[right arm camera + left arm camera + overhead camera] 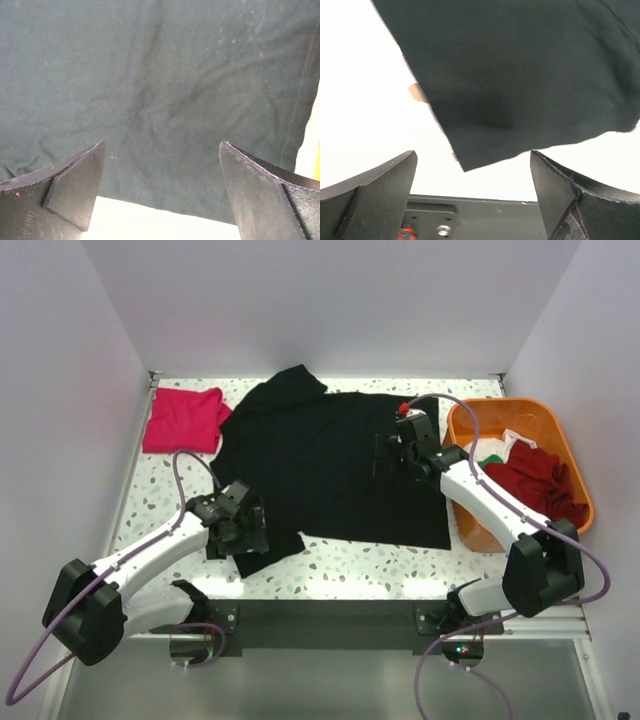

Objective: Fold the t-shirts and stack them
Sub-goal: Flatten the tshirt out, then fold the tshirt

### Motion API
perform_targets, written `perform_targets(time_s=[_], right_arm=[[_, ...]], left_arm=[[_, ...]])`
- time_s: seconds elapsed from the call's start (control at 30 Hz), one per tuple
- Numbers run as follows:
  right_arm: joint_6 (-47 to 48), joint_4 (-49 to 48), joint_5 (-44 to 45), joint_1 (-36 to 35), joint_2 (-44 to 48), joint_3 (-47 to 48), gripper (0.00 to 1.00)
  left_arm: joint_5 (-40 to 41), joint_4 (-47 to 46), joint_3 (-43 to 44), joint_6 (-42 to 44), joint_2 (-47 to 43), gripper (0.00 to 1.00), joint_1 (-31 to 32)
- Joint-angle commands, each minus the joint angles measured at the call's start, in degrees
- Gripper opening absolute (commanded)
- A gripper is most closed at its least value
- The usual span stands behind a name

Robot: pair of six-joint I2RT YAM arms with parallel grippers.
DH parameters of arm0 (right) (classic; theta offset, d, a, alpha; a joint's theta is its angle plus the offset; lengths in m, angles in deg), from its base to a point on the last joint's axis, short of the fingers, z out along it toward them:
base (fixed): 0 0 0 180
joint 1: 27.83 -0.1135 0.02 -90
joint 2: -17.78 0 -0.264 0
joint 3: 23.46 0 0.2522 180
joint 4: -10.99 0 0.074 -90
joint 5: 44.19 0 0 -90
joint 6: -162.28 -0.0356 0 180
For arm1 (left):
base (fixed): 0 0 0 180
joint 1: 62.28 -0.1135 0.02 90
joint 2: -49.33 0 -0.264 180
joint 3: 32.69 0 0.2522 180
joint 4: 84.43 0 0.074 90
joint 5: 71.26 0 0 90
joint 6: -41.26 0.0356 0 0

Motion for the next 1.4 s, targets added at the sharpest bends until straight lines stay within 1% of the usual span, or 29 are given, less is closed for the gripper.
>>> perform_targets(time_s=[0.0,0.03,0.13,0.2,0.27,0.37,0.47,0.5,0.57,0.6,0.67,0.77,0.8,0.93,1.03,1.3,1.37], right_arm=[[-1.65,-0.87,2.19,0.12,0.62,0.11,0.99],[-1.64,-0.43,2.62,0.12,0.18,0.29,0.99],[-1.47,0.28,4.47,0.12,-1.05,0.55,0.99],[-1.64,0.1,4.21,0.12,-1.84,0.55,0.99],[-1.64,-0.33,3.68,0.12,-1.93,0.47,0.99],[-2.08,-0.42,3.68,0.04,-1.58,-0.32,0.99],[-2.96,0.01,4.65,0.12,-0.54,-1.64,0.99],[-3.92,0.45,5.43,0.12,-0.01,-2.69,0.99],[-5.5,0.89,6.31,0.12,2.44,-4.27,0.99],[-7.16,0.98,6.67,0.04,3.59,-6.28,0.99],[-9.19,1.5,7.37,0.12,6.83,-8.49,0.99],[-12.88,3.09,7.72,0.12,10.44,-13.14,0.99],[-14.37,3.44,7.64,0.12,12.81,-15.59,0.98],[-17.2,5.02,6.93,-0.4,19.23,-20.09,0.99],[-19.57,5.11,8.86,-1.28,23.01,-23.61,0.99],[-27.13,4.76,13.6,-2.07,23.91,-29.41,0.99],[-27.92,4.67,13.44,-2.07,23.38,-29.85,0.97]], left_arm=[[-5.73,-3.07,-2.63,-5.26,-1.36,1.0,1.35],[-6.09,-4.04,-3.68,-7.09,-1.1,0.98,1.44],[-7.41,-7.11,-8.6,-9.04,-0.66,0.93,1.61],[-7.15,-7.39,-9.06,-9.22,-0.31,0.88,1.61],[-4.61,-6.69,-8.7,-10.01,0.13,0.83,1.61],[-4.33,-7.91,-8.35,-9.75,1.71,0.7,1.61],[-3.63,-8.62,-7.92,-9.66,4.08,0.46,1.61],[-3.54,-8.62,-7.74,-9.66,4.79,0.3,1.61],[-2.76,-8.1,-7.39,-9.66,4.88,0.16,1.61],[-1.97,-7.57,-7.13,-9.83,4.71,0.02,1.61],[1.01,-5.81,-6.25,-10.71,4.27,0.0,1.61],[2.78,-4.58,-5.28,-11.94,3.3,0.0,1.61],[3.22,-4.49,-5.1,-12.2,2.69,0.0,1.61],[4.46,-3.61,-4.23,-12.29,2.42,0.0,1.53],[4.72,-4.05,-4.31,-11.86,2.16,0.0,1.53],[4.46,-5.45,-4.75,-11.06,1.37,0.0,1.53],[3.58,-5.81,-5.01,-11.41,0.84,0.0,1.53]])
